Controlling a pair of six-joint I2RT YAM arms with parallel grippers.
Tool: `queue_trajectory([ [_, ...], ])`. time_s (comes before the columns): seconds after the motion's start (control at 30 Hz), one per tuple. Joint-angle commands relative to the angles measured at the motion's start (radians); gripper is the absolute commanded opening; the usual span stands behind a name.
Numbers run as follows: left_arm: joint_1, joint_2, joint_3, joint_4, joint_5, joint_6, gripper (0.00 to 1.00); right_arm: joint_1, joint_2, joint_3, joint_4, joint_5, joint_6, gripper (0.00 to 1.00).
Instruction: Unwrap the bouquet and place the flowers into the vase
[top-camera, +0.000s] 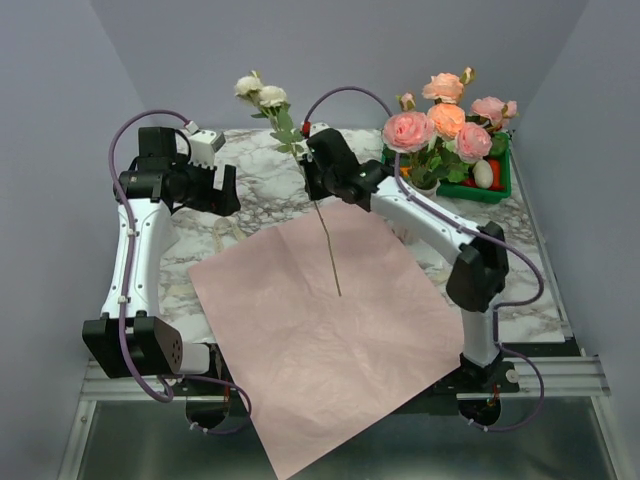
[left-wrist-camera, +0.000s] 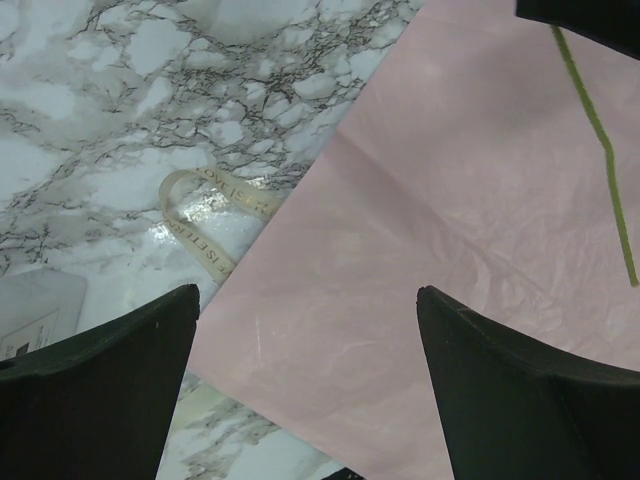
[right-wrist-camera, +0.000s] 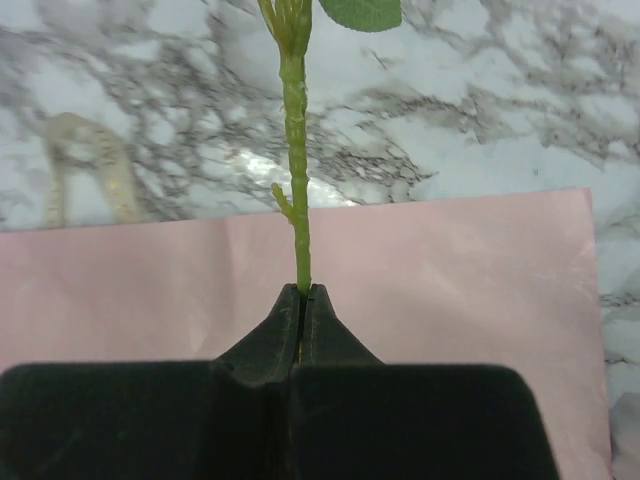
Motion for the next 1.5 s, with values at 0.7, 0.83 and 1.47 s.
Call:
queue_trajectory([
  [0.7,0.019,-0.068,-0.041,0.012,0.013,-0.031,0.99,0.125,-0.823,-0.266,0.577,-0.036,-0.45,0.01],
  [0.83,0.019,-0.059,-0.033,0.011,0.017,-0.031,0.99,0.127,-0.907,-0.248,0.56,0.051,-0.528,0.01],
  [1.47,0.019,-0.023,-0.026,-0.014,0.12,-0.014,0.99,0.127,-1.256,-0.605,0.573,0.551,-0.723,0.01],
])
